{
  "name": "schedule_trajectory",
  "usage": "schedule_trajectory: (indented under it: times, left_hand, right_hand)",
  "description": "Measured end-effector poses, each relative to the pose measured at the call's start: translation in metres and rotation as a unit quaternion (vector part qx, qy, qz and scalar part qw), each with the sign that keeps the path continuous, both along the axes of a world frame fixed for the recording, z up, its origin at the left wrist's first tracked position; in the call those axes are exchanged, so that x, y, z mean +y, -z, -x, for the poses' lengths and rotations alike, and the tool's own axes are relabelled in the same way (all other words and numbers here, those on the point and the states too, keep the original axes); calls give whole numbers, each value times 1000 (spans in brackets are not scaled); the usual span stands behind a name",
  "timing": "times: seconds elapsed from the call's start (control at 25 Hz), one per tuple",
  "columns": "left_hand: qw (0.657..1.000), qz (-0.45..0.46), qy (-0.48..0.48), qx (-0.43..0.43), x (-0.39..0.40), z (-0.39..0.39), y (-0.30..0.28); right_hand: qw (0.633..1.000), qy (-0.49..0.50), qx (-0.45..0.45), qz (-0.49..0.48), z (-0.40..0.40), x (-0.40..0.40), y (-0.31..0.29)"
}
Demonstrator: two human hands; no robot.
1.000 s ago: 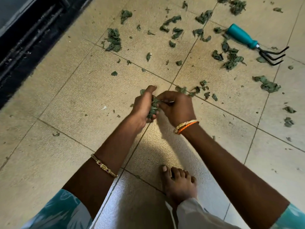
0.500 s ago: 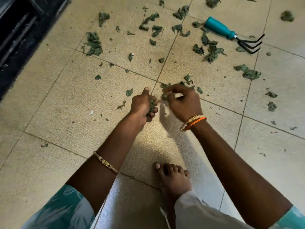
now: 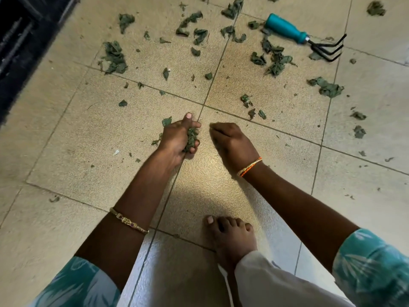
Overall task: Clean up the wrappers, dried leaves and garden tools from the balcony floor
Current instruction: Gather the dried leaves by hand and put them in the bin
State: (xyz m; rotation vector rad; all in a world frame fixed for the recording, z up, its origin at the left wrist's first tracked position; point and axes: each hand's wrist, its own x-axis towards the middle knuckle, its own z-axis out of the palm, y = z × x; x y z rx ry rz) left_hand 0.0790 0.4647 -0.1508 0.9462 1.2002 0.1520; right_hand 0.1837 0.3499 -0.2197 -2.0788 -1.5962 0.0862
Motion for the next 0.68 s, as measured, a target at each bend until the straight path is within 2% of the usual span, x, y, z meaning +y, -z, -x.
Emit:
schedule_trajectory:
  times: [0.08, 0.12, 0.16, 0.2, 0.28, 0.32, 0.36, 0.4, 0.44, 0.52, 0.56, 0.6, 0.68]
  left_hand:
    - [1000, -4, -4, 23, -5, -3, 0]
    - [999, -4, 5, 37, -8, -5, 0]
    - [999, -2, 20, 49, -11, -8, 1]
    - [998, 4, 40, 57, -13, -11, 1]
    - [994, 21, 88, 54, -17, -18, -2]
    - [992, 33, 111, 50, -18, -22, -4]
    - [989, 46, 131, 43, -21, -25, -6]
    - [987, 56, 146, 35, -24, -29, -7]
    - [985, 61, 159, 27, -27, -33, -7]
    - [985, 48, 165, 20, -32, -40, -4]
    - [987, 39, 152, 22, -33, -43, -2]
    - [991, 34, 129, 27, -34, -46, 0]
    - [994, 14, 97, 38, -36, -50, 2]
  right_hand:
    - [999, 18, 17, -24, -3, -4, -13]
    - [995, 59, 75, -42, -5, -4, -22]
    - [975, 120, 178, -62, -8, -3, -31]
    - [921, 195, 329, -70, -11, -2, -43]
    - [730, 275, 618, -94, -23, -1, -63]
    - [644, 278, 704, -112, -28, -2, -70]
    - [593, 278, 746, -122, -30, -1, -75]
    - [584, 269, 757, -116, -25, -2, -80]
    - [632, 261, 724, -93, -12, -4, -81]
    - [829, 238, 501, -69, 13, -3, -77]
    - [900, 198, 385, -50, 23, -4, -75]
    - [938, 161, 306, -19, 16, 3, -75]
    - [948, 93, 301, 52, 8, -2, -75]
